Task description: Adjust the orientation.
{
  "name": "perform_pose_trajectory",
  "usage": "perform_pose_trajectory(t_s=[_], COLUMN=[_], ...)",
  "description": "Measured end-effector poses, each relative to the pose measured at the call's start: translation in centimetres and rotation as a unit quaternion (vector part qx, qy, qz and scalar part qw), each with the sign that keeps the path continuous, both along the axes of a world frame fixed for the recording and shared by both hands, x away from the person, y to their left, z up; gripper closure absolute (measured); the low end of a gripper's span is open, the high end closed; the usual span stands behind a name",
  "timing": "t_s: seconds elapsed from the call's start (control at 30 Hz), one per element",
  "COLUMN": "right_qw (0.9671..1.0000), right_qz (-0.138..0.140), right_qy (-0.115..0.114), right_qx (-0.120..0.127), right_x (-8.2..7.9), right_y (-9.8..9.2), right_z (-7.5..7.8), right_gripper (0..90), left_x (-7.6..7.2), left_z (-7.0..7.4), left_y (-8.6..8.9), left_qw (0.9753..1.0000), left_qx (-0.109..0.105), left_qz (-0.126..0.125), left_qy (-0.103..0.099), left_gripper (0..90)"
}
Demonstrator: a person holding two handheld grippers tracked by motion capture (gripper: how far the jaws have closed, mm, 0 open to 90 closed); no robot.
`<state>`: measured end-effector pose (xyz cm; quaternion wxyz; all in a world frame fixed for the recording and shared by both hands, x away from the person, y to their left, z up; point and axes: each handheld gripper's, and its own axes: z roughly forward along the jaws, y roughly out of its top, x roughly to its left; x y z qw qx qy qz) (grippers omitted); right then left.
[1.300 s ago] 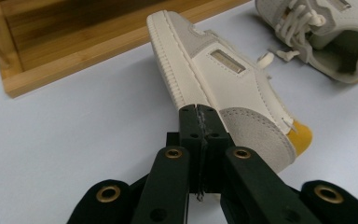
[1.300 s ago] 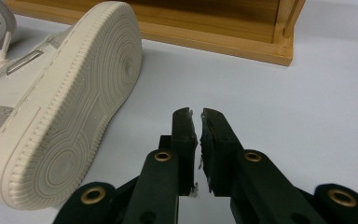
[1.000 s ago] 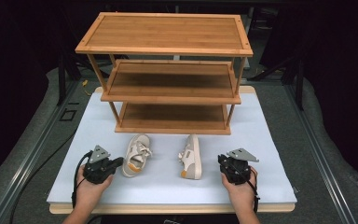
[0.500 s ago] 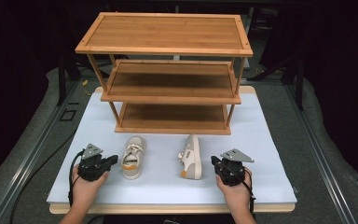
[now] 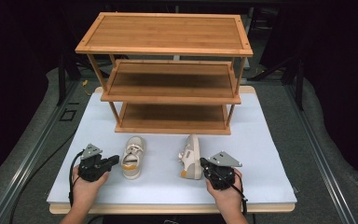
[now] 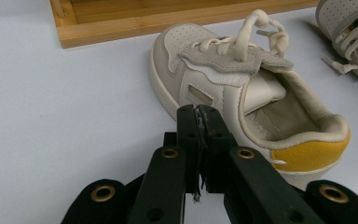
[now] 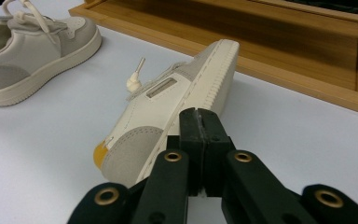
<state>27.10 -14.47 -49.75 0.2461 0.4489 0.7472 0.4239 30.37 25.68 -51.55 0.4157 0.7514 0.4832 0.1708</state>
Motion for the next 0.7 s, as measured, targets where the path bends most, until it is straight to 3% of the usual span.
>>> perform_pose_trajectory(t_s=[0.17,0.37,0.5,0.7], right_qw=[0.9999,0.9999,0.9999,0.9997], right_qz=[0.003,0.008,-0.003,-0.017], right_qy=[0.01,0.012,0.006,0.012], right_qx=[0.012,0.008,-0.011,-0.009], right_x=[0.38,0.53,0.31,0.32], right_y=[0.25,0.46,0.65,-0.11], right_z=[-0.28,-0.52,-0.5,-0.55], right_gripper=[88.6,88.6,89.2,89.0], left_x=[0.13,0.15,0.16,0.16], left_z=[-0.02,0.1,0.1,0.18], left_y=[0.19,0.4,0.49,0.68], left_qw=[1.0,0.9999,0.9999,0.9998], left_qx=[-0.008,-0.014,-0.016,-0.019], left_qz=[0.002,0.004,0.004,0.005], left_qy=[0.001,0.0,0.001,0.002], left_gripper=[87.7,88.0,87.9,87.7])
